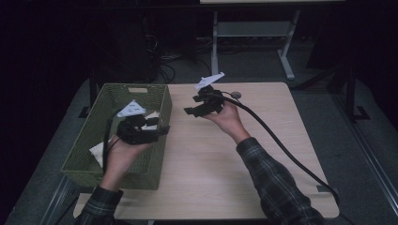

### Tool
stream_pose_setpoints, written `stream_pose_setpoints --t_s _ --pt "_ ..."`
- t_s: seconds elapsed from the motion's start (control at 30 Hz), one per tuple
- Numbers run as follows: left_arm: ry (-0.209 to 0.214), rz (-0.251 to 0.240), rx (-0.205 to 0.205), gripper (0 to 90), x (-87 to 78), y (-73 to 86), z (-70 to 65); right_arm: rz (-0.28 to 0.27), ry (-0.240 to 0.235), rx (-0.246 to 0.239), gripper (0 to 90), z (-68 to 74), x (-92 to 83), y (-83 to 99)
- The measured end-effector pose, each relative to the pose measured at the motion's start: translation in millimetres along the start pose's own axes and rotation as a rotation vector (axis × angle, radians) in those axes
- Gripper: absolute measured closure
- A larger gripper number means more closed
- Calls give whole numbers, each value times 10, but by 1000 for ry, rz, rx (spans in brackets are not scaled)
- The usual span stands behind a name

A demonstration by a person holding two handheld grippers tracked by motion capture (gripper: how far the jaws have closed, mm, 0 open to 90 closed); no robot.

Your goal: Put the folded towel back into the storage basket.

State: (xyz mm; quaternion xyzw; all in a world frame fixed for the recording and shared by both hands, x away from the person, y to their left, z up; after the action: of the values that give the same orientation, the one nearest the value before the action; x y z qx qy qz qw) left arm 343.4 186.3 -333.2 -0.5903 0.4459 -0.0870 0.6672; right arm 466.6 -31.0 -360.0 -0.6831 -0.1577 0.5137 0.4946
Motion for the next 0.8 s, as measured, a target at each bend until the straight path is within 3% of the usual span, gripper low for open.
stream_pose_setpoints --t_s 0.2,0.33,0.57,0.6,0.67,0.8 --pt "54 11 39 410 379 -31 -327 -17 42 43 281 -101 -467 391" --pt "67 20 61 391 588 34 -483 -22 75 47 260 -130 -729 701" --pt "83 57 101 362 843 248 -621 -12 129 90 229 -145 -1046 1240" --pt "81 62 102 354 884 284 -638 -23 138 115 220 -144 -1124 1376" --pt "87 78 111 352 951 358 -650 -28 145 121 219 -143 -1151 1424" --pt "95 108 109 343 1049 480 -646 -30 172 152 207 -130 -1283 1705"
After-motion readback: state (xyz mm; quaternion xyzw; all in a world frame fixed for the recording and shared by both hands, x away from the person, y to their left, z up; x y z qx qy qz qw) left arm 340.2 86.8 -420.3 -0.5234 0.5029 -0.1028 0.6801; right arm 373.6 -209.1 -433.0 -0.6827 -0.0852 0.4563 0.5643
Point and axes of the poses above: each handheld gripper's, and its own axes: x roughly forward along the jaws, y roughly out of its underside, z roughly to its left, the point moved 2 cm from there along x, roughly forward along the jaws, and after that the axes turned 3 degrees about -z, right-handed, at the moved point
